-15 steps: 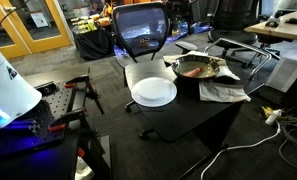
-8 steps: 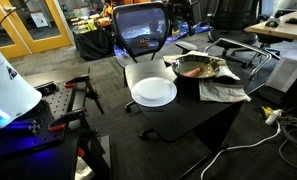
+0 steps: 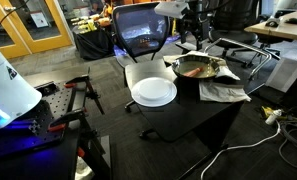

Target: Pick up the marker from the bowl and place it on the table

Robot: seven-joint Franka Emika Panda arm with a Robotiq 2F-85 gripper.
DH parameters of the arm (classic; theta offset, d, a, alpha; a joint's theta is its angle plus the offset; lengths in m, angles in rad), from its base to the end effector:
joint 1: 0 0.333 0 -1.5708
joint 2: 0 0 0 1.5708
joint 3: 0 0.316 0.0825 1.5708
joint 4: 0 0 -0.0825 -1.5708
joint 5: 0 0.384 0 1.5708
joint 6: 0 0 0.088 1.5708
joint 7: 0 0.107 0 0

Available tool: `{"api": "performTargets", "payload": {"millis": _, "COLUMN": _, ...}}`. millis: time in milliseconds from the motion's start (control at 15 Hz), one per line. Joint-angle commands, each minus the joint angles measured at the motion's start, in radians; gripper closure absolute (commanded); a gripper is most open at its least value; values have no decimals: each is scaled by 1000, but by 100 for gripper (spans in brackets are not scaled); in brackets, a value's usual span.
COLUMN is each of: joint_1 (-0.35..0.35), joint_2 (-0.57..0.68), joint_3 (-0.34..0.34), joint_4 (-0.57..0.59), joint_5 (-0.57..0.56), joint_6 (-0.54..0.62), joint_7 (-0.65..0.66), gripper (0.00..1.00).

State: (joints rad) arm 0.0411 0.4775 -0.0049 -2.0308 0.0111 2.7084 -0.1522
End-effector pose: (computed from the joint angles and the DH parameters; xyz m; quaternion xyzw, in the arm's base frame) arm 0.6194 0.0221 0.2277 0.9910 0.0892 0.0998 0.0041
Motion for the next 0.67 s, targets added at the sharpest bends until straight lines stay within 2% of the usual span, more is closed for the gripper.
{"api": "performTargets", "payload": {"millis": 0, "joint_1": -26, "joint_2": 97, "joint_3": 13, "joint_4": 123, "joint_5": -8, "joint_6": -86, "joint_7": 23, "gripper": 0}}
{"api": "performTargets", "payload": {"millis": 600, "joint_1": -32, "joint_2": 228, "joint_3": 9, "joint_4": 247, "joint_5": -11, "joint_6": -184, "joint_7": 34, "gripper": 0}}
